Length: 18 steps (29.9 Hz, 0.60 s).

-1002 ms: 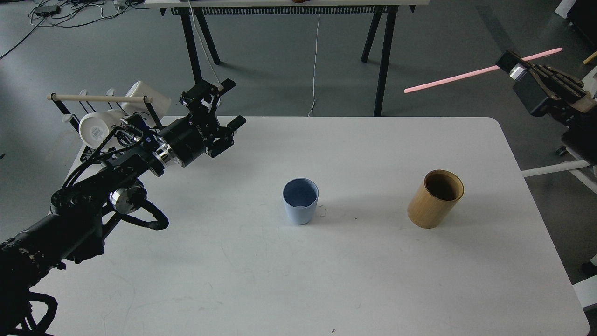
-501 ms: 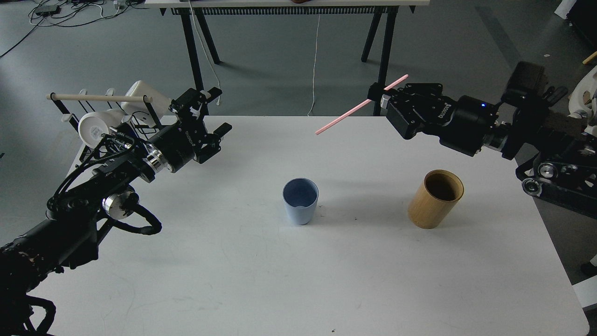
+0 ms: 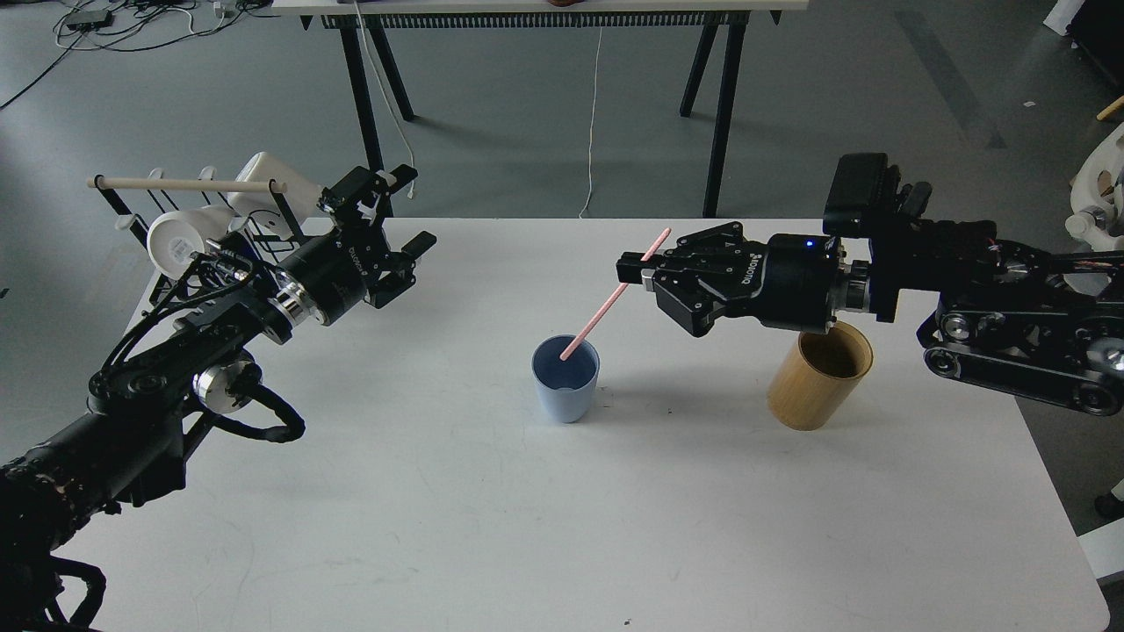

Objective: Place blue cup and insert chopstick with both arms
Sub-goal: 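Carry the straw over the blue cup and lower it inside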

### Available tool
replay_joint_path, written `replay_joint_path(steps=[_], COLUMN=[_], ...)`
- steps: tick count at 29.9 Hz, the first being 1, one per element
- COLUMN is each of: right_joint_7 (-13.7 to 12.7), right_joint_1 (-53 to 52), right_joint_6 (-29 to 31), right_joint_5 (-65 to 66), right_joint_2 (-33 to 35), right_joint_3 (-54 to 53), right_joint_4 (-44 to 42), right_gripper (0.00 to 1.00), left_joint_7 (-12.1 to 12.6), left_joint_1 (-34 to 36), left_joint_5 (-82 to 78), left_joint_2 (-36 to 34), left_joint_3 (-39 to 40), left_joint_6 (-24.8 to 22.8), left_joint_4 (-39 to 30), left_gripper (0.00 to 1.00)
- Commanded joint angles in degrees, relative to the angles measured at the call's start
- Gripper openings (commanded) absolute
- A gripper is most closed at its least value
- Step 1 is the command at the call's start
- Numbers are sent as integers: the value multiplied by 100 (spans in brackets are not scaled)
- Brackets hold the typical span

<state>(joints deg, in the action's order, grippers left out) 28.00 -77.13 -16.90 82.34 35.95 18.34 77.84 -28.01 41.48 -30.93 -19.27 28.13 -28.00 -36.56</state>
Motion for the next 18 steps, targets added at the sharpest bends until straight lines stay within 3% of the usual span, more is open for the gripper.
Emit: replay_joint_path(steps=[1,11,14,16,18], right_joint_7=[0,0,0,0,0], right_joint_1=[84,374,523,576,594], right_joint_6=[-32,-76,-85,-85,-103], right_joint_5=[10,10,10,10,-16], right_joint_2=[-333,-887,-1081,-1143,-1160], right_joint_3=[29,29,29,29,12], right_joint_4=[-418,-981,-1157,-1227,-1236], right_gripper=[1,3,8,21,51], left_joint_7=[1,1,1,1,1], left_joint_1=[-9,-9,-9,-17,-17], left_joint_5=[0,0,0,0,0], left_joint_2=[2,-33,-33,-24,-24], left_joint_3=[0,0,0,0,0], left_joint_6=[0,0,0,0,0], left_joint_4=[0,0,0,0,0], left_gripper=[99,99,99,99,99])
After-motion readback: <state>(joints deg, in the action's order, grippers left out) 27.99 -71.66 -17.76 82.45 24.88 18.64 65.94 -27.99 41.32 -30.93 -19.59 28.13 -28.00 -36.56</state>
